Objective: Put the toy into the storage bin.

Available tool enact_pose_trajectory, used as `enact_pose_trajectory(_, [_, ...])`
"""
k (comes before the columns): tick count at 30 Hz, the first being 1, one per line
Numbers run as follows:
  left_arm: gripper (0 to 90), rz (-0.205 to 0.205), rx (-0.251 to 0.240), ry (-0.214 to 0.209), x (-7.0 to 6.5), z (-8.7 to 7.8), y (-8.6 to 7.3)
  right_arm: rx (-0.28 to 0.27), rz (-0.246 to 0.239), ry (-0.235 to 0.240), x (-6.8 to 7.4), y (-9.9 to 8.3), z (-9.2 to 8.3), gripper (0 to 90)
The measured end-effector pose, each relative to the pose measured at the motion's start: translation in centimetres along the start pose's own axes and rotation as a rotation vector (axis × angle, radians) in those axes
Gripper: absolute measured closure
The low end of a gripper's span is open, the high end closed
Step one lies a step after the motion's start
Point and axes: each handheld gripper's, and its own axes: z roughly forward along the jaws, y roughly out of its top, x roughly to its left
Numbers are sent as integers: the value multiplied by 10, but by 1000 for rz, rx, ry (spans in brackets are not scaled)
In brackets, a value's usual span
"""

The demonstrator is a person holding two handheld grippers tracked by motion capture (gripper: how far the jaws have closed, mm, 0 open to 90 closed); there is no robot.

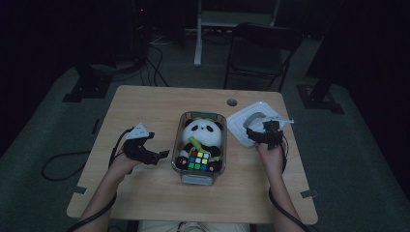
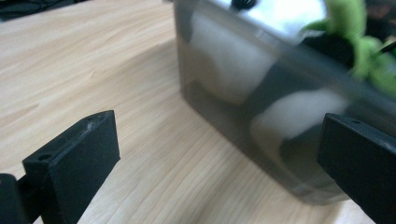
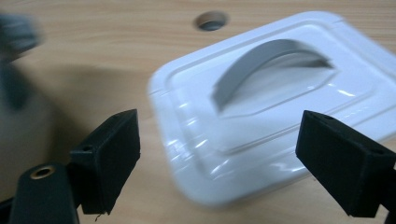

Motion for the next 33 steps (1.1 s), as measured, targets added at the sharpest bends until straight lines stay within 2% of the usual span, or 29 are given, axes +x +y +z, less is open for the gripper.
enact_pose_trajectory(3, [5, -15, -18, 5, 1, 3, -8, -2, 29, -30, -4, 3, 13, 134])
enact_pose_trajectory(7, [5, -17, -17, 31, 0, 5, -14, -10, 30, -92, -3, 9, 30, 134])
enact_pose_trajectory(10, [5, -14, -15, 49, -1, 7, -15, 2, 35, -117, -2, 14, 44, 134])
enact_pose_trajectory(15, [5, -6, -4, 42, -3, 11, -15, 26, 38, -208, 1, 18, 68, 135])
enact_pose_trajectory(19, [5, -5, 1, 49, -3, 13, -16, 46, 44, -247, 1, 17, 83, 145])
enact_pose_trajectory(21, [5, -8, -4, 48, -3, 13, -16, 50, 39, -273, 2, 18, 89, 189])
enact_pose_trajectory(23, [5, -4, 0, 53, -3, 14, -16, 52, 43, -290, 2, 19, 93, 193])
enact_pose_trajectory(26, [5, -4, 2, 51, -4, 14, -16, 45, 58, -283, 2, 21, 96, 260])
enact_pose_trajectory(28, [5, -8, 0, 49, -3, 15, -16, 37, 54, -275, 5, 21, 97, 344])
enact_pose_trajectory(33, [5, -14, -3, 59, -4, 16, -16, 64, 65, -247, 6, 19, 103, 422])
